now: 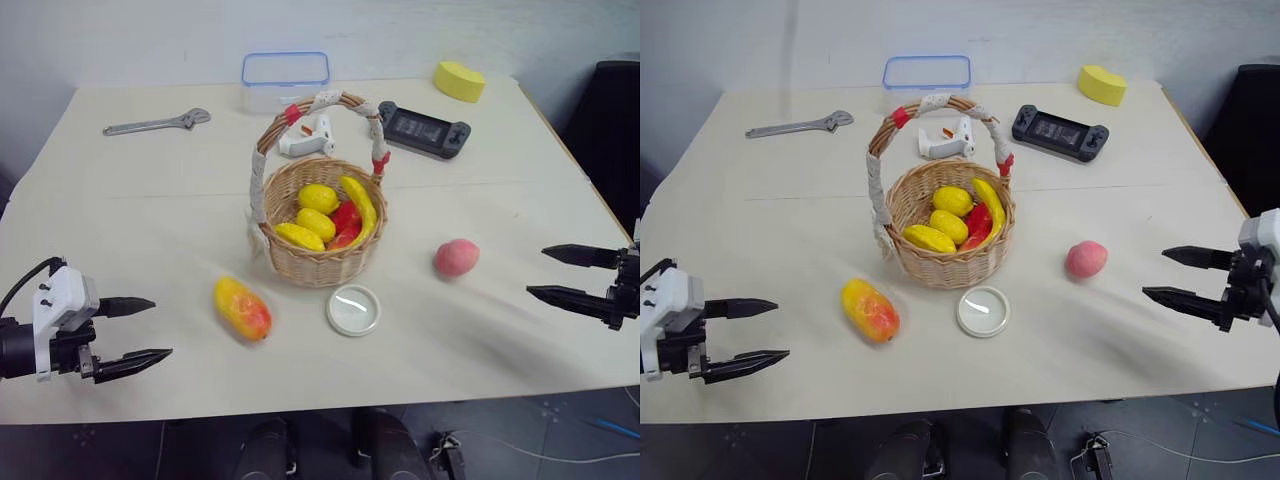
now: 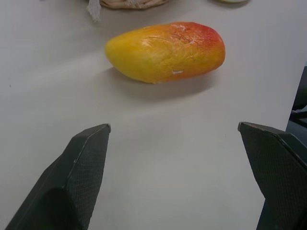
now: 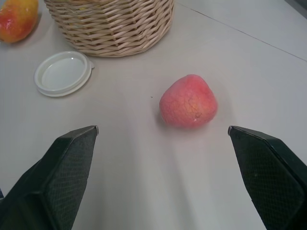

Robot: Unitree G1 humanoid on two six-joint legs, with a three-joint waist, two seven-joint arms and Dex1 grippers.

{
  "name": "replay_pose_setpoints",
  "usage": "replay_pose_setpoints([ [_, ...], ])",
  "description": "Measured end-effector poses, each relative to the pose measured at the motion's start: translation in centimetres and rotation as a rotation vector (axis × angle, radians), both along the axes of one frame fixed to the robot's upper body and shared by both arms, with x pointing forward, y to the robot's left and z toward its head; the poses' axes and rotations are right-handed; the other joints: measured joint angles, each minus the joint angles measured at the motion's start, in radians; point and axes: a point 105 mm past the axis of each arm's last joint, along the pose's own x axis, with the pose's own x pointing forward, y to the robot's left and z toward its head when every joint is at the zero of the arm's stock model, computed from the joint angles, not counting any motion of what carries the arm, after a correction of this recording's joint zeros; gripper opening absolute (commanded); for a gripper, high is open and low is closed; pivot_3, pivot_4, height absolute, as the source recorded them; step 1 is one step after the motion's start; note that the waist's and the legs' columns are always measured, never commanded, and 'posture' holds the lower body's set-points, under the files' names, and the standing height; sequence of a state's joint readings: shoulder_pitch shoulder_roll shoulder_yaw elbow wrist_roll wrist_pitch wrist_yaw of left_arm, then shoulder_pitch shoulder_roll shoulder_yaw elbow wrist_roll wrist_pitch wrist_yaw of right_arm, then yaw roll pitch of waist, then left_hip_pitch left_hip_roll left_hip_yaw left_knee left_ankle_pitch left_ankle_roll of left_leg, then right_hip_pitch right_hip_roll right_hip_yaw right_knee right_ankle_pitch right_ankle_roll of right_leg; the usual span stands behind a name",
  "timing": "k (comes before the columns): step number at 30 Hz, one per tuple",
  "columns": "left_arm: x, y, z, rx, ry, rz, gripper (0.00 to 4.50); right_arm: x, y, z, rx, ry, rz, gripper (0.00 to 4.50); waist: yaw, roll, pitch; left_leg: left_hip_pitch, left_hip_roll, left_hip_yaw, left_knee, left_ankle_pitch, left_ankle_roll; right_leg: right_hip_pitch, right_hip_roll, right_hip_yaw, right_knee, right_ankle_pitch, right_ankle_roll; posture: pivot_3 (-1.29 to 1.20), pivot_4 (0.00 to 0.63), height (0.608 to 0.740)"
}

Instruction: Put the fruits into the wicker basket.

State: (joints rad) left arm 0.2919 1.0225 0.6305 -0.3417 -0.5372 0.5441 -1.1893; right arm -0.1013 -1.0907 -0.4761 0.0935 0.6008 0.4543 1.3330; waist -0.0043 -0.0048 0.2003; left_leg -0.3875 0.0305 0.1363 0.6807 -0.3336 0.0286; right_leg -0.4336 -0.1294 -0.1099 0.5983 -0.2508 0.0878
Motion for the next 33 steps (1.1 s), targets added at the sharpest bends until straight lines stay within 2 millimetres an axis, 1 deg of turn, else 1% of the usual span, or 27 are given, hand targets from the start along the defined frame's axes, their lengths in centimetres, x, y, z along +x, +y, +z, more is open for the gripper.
replay_pose_setpoints([
  [4, 0.1, 0.1, 0.0, 0.006, -0.005, 0.007, 4.50, 0.1, -0.2, 0.0, 0.003, -0.001, -0.007, 4.48, 0.000, 0.000, 0.000, 0.000, 0.000, 0.002, 0.000, 0.001, 0.002, -0.002, 0.000, 0.001, 0.002, 0.000, 0.000, 0.00, 0.150, 0.740],
  [9, 0.6, 0.2, 0.5, 0.006, -0.039, 0.022, 4.50, 0.2, -0.4, 0.1, -0.002, -0.011, -0.013, 4.48, 0.000, 0.000, 0.000, 0.000, 0.000, 0.005, 0.000, 0.001, 0.002, -0.005, 0.000, 0.003, 0.004, 0.000, 0.000, 0.00, 0.150, 0.740],
  [24, 1.4, 1.0, 0.5, 0.001, -0.058, 0.047, 4.50, 0.5, -0.8, -0.2, -0.033, -0.027, -0.046, 4.48, -0.001, 0.000, 0.000, 0.000, 0.000, 0.011, 0.001, 0.003, 0.004, -0.010, 0.000, 0.004, 0.010, 0.000, 0.000, 0.00, 0.150, 0.740],
  [27, 1.7, 0.6, 0.8, -0.024, -0.061, 0.037, 4.50, 0.7, -1.0, -0.2, -0.040, -0.032, -0.078, 4.48, -0.001, 0.000, 0.000, 0.000, 0.000, 0.011, 0.001, 0.003, 0.004, -0.010, -0.001, 0.005, 0.010, 0.000, 0.000, 0.00, 0.150, 0.740],
  [28, 1.8, 0.2, 0.8, -0.055, -0.046, 0.028, 4.50, 0.9, -0.9, -0.1, -0.021, -0.030, -0.091, 4.48, -0.001, 0.000, 0.000, 0.000, 0.000, 0.011, 0.001, 0.003, 0.004, -0.010, -0.001, 0.005, 0.011, 0.000, 0.000, 0.00, 0.150, 0.740],
  [29, 1.8, -0.5, 1.0, -0.076, -0.039, 0.004, 4.50, 1.1, -0.4, 0.1, -0.005, -0.033, -0.087, 4.48, -0.001, 0.000, 0.000, 0.000, 0.000, 0.011, 0.002, 0.003, 0.004, -0.010, -0.001, 0.005, 0.011, 0.000, 0.000, 0.00, 0.150, 0.740],
  [30, 1.7, -1.6, 1.2, -0.095, -0.030, -0.036, 4.50, 1.0, 0.6, 0.3, -0.003, -0.036, -0.058, 4.48, 0.000, 0.000, 0.000, 0.000, 0.000, 0.011, 0.002, 0.003, 0.004, -0.010, -0.001, 0.006, 0.012, 0.000, 0.000, 0.00, 0.150, 0.740],
  [31, 1.5, -2.9, 1.5, -0.108, -0.030, -0.092, 4.50, 0.9, 1.9, 0.4, -0.021, -0.043, -0.010, 4.48, 0.000, 0.000, 0.000, 0.000, 0.000, 0.011, 0.002, 0.003, 0.004, -0.010, -0.001, 0.006, 0.012, 0.000, 0.000, 0.00, 0.150, 0.740],
  [33, 1.2, -4.8, 1.9, -0.118, -0.031, -0.177, 4.50, 0.4, 4.5, 0.6, -0.064, -0.062, 0.090, 4.48, 0.000, 0.000, 0.000, 0.000, 0.000, 0.011, 0.002, 0.003, 0.003, -0.010, 0.000, 0.006, 0.012, 0.000, 0.000, 0.00, 0.150, 0.740],
])
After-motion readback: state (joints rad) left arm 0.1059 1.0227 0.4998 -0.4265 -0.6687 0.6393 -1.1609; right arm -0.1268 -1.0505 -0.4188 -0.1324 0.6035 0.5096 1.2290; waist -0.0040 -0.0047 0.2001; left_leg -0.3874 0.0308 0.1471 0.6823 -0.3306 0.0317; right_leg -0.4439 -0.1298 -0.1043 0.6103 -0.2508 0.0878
